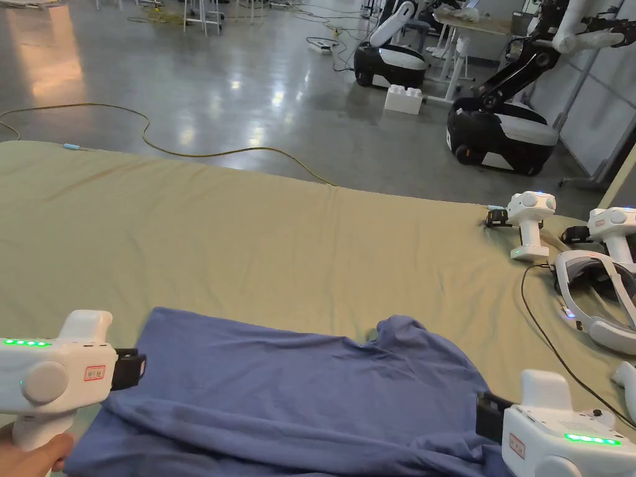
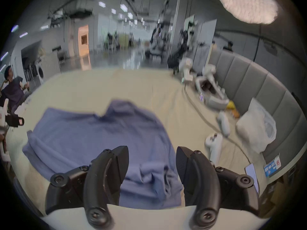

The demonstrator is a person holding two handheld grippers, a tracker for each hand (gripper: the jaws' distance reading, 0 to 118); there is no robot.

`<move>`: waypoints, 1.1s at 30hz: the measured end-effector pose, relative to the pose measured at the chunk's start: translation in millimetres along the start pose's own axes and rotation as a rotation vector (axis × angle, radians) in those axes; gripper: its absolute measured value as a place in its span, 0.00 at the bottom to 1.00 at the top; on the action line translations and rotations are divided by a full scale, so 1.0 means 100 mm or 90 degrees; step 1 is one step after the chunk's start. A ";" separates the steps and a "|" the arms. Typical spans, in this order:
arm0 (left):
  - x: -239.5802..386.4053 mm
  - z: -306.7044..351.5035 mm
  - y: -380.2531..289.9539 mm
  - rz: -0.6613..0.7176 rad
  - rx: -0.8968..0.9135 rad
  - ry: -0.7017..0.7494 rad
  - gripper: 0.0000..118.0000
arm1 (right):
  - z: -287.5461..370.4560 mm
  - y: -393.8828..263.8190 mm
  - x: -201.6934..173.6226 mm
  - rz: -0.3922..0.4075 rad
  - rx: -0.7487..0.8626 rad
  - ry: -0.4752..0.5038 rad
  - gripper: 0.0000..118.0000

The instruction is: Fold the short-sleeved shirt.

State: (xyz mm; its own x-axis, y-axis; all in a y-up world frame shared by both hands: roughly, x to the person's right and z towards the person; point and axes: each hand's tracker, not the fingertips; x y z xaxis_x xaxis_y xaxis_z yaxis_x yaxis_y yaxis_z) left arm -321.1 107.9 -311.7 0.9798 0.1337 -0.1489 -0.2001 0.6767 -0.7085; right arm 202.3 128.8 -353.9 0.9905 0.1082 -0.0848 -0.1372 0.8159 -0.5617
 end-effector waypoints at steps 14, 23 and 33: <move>1.06 1.26 -0.12 -0.092 0.422 0.044 0.13 | 1.12 0.34 -0.88 -0.039 0.358 -0.013 0.09; 0.96 1.30 -0.20 -0.058 0.418 0.054 0.00 | 1.26 0.28 -1.04 -0.018 0.392 -0.004 0.00; 0.28 0.88 -0.33 0.001 0.191 0.088 0.00 | 1.03 0.16 -0.93 -0.022 0.315 0.000 0.00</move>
State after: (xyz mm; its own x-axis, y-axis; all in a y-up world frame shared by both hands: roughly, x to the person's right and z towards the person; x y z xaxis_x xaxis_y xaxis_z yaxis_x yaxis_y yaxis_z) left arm -286.5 153.0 -232.1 0.9655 0.0491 -0.2557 -0.1701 0.8625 -0.4766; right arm 109.3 190.3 -270.5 0.9944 0.0763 -0.0732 -0.0838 0.9909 -0.1056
